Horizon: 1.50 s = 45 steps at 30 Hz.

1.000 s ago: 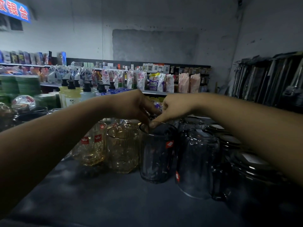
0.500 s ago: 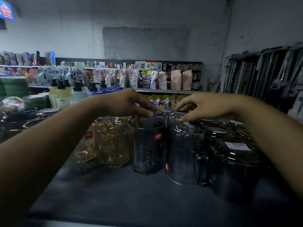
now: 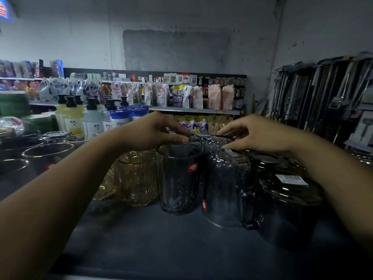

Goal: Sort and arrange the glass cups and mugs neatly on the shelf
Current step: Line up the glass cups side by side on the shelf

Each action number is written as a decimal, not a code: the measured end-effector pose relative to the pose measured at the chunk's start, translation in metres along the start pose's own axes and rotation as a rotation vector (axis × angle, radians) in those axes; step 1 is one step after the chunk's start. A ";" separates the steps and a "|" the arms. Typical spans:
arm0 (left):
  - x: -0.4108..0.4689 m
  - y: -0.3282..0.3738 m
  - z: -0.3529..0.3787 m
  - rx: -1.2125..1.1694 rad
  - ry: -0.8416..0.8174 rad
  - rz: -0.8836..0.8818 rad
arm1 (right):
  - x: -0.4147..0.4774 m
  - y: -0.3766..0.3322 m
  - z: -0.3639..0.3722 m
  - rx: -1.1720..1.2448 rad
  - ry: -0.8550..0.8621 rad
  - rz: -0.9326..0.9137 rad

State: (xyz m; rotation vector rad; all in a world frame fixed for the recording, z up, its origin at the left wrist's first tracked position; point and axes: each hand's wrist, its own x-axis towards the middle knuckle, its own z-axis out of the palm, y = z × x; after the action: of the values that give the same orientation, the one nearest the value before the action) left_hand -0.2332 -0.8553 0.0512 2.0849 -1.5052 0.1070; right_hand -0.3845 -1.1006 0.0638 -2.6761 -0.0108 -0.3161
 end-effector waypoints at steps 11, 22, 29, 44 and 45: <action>-0.023 0.022 -0.005 0.174 0.175 -0.014 | -0.007 -0.005 0.003 -0.056 0.019 -0.026; -0.048 0.079 -0.009 0.290 -0.191 -0.184 | -0.031 -0.055 0.005 -0.062 0.062 -0.225; -0.049 0.087 -0.007 0.154 -0.082 -0.225 | -0.038 -0.072 0.019 -0.054 0.093 -0.287; -0.115 0.088 0.047 -0.793 0.906 -0.108 | -0.042 -0.098 0.033 0.602 0.130 -0.196; -0.112 0.089 0.055 -0.858 0.936 -0.101 | -0.040 -0.096 0.034 0.704 0.107 -0.188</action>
State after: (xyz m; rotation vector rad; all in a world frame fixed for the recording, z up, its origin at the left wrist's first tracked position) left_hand -0.3675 -0.8058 -0.0026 1.1258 -0.6651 0.2889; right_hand -0.4216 -0.9974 0.0665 -1.9604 -0.2878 -0.4217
